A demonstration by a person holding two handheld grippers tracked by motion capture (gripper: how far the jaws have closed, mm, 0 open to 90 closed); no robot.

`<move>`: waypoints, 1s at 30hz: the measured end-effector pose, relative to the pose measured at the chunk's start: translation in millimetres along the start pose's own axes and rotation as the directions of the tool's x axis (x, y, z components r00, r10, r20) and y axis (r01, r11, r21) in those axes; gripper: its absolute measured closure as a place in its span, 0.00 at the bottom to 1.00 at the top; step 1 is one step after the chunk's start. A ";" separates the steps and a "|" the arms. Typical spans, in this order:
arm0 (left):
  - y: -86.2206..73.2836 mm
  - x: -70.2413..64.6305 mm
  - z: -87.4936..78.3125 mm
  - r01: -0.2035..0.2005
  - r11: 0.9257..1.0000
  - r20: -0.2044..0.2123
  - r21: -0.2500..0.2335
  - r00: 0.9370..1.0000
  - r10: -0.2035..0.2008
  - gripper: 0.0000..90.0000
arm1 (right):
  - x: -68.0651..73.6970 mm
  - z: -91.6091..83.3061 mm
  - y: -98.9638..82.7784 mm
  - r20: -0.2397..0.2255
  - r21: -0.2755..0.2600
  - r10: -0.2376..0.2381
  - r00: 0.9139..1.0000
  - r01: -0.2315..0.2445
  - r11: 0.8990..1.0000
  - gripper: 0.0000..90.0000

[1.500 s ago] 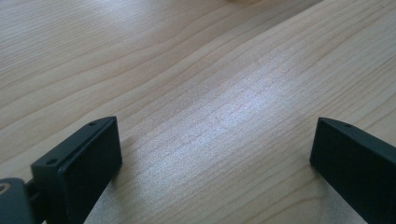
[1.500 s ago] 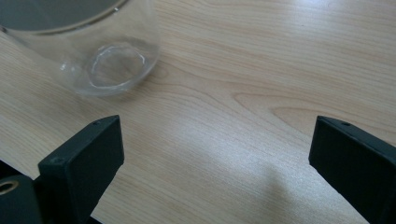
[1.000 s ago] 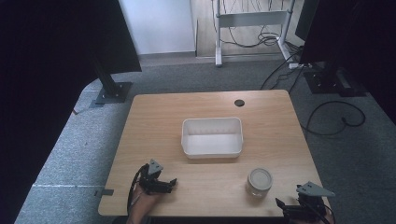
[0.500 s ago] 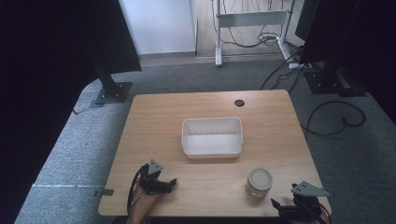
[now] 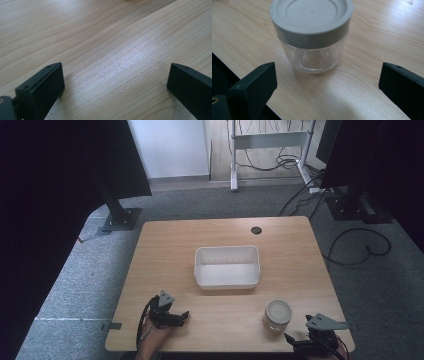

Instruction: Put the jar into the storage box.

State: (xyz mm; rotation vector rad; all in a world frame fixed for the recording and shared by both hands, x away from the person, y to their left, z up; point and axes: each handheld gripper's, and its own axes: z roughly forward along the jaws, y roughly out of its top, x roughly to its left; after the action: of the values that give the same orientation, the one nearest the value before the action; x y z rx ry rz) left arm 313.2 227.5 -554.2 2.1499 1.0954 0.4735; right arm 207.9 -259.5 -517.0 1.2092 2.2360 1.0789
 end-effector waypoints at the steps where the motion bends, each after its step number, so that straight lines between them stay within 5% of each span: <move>1: 0.0 0.0 0.0 0.000 1.000 0.000 0.000 1.000 0.000 0.01 | 0.5 0.8 0.5 -0.002 -0.001 -0.004 1.000 0.004 1.000 0.02; 30: 0.0 -0.4 0.0 0.004 1.000 -0.004 0.000 1.000 -0.004 0.01 | 10.4 36.0 15.8 -0.016 0.000 -0.026 1.000 0.026 1.000 0.03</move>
State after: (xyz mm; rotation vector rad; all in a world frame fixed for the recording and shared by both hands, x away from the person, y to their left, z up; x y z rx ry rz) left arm 313.1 227.2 -554.2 2.1472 1.1017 0.4760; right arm 233.3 -229.4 -527.3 1.1728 2.2574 1.0814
